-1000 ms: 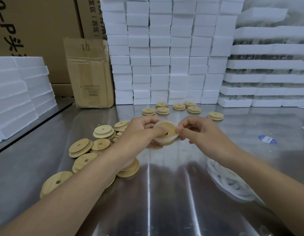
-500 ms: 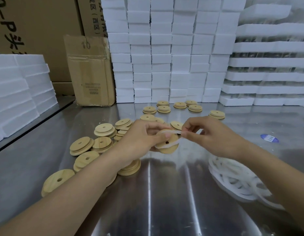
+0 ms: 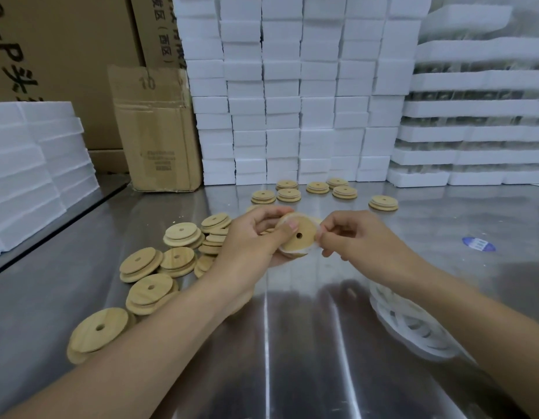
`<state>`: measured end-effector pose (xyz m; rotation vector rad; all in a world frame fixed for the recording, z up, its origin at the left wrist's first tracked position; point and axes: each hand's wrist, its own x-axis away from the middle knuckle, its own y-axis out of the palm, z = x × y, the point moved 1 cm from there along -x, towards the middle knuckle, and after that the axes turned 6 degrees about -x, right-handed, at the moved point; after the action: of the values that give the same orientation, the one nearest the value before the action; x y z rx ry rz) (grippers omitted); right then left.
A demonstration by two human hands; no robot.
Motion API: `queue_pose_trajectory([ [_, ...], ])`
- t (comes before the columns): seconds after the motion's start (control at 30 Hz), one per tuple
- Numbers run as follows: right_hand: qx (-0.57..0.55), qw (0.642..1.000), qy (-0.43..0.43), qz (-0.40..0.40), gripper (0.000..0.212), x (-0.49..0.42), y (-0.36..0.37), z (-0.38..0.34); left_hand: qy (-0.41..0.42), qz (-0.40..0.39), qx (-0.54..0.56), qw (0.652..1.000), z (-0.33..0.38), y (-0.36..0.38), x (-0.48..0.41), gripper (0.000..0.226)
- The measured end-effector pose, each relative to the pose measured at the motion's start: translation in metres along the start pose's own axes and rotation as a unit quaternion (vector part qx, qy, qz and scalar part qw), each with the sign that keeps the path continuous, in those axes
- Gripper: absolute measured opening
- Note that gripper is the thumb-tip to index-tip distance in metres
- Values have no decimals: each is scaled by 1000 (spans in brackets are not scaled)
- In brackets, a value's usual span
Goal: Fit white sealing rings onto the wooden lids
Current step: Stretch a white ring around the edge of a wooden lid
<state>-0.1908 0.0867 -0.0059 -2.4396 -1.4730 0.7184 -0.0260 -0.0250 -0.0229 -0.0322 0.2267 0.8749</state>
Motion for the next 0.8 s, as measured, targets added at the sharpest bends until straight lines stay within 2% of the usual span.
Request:
queue_pose_trajectory([
  [0.13,49,997,-42,33,10,1,1,2,-2,-7,-53,999,-1,1,-3,19],
  [0.2,68,995,-69,34,11,3,3,2,15,-17,-110,994,-2,2,-4,20],
  [0.3,78,992,-92,28,11,3,5,5,26,-37,-136,990,-6,4,-2,17],
  [0.57,122,989,-84,3,20,1,6,9,26,-36,-184,982,-7,2,-2,13],
  [0.67,114,989,-79,-47,19,-3,-1,7,7,-46,-171,984,-5,-3,-4,15],
  [0.8,-7,995,-4,-103,17,-6,-13,5,-46,-56,-70,995,7,-10,-6,13],
])
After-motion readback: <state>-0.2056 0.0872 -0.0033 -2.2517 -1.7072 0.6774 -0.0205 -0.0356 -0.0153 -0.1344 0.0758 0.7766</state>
